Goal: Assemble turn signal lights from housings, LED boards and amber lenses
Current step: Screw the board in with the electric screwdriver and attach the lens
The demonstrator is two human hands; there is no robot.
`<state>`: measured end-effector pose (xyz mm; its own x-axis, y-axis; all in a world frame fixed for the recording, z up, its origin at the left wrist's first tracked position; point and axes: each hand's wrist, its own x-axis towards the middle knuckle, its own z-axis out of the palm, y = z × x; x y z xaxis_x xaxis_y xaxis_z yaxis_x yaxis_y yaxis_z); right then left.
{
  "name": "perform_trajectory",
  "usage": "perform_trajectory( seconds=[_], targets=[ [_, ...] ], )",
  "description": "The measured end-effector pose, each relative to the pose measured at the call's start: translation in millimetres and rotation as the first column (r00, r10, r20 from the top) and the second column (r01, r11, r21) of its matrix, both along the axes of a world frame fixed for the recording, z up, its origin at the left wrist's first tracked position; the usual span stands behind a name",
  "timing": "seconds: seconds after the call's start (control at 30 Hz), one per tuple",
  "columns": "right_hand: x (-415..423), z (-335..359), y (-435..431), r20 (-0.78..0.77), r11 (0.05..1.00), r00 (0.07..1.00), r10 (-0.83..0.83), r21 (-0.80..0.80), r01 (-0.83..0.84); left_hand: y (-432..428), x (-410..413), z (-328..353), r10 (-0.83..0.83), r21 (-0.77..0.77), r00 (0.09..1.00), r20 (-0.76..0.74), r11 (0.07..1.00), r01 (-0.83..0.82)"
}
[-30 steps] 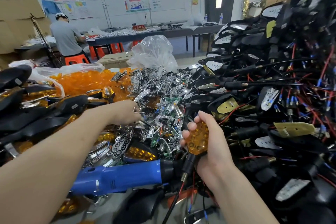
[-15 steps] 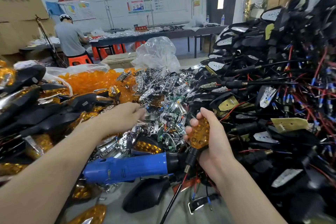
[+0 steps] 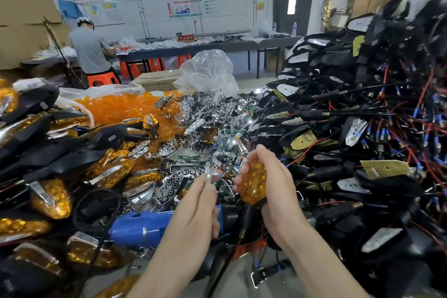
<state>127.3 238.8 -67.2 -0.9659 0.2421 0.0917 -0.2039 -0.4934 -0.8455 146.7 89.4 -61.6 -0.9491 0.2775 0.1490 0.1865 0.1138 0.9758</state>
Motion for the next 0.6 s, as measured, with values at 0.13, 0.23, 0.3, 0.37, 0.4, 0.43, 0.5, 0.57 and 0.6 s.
perform_trajectory(
  seconds=[0.13,0.23,0.3,0.37,0.4,0.43,0.5,0.57,0.6],
  targets=[
    [3.2,-3.1,-2.1,-0.037,0.991,0.999,0.022,0.134,-0.017,-3.8,-0.3,-0.9,-0.017,0.144,1.000,-0.017,0.989,0.019],
    [6.7,-0.9,-2.3,-0.044,0.990,0.998,0.037,0.137,-0.031,-2.5,0.9,-2.0,-0.004,0.180,0.999,-0.049,0.984,0.013],
    [8.9,3.8,-2.9,-0.049,0.992,0.997,0.056,0.113,-0.050,-1.6,2.8,-2.3,0.046,0.153,0.994,-0.096,0.988,-0.031],
    [10.6,8.4,-3.7,-0.057,0.996,0.996,0.070,0.062,-0.066,-0.1,3.5,-3.6,0.107,0.119,0.985,-0.134,0.989,-0.092],
    [11.3,10.0,-4.2,-0.061,0.997,0.995,0.076,0.030,-0.074,1.5,5.2,-3.4,0.121,0.117,0.983,-0.139,0.987,-0.105],
    [11.9,11.2,-4.7,-0.064,0.997,0.995,0.083,0.002,-0.083,3.7,7.4,-2.8,0.127,0.116,0.982,-0.143,0.987,-0.111],
    [13.4,11.9,-6.3,-0.063,0.994,0.993,0.098,-0.041,-0.100,8.1,11.4,-2.3,0.133,0.110,0.978,-0.158,0.987,-0.117],
    [15.6,12.1,-8.2,-0.063,0.990,0.992,0.112,-0.083,-0.117,10.9,13.9,-1.6,0.148,0.111,0.974,-0.174,0.985,-0.130],
    [16.2,11.8,-8.9,-0.063,0.988,0.991,0.118,-0.092,-0.123,11.9,14.2,-1.2,0.158,0.112,0.971,-0.180,0.984,-0.140]
  ],
)
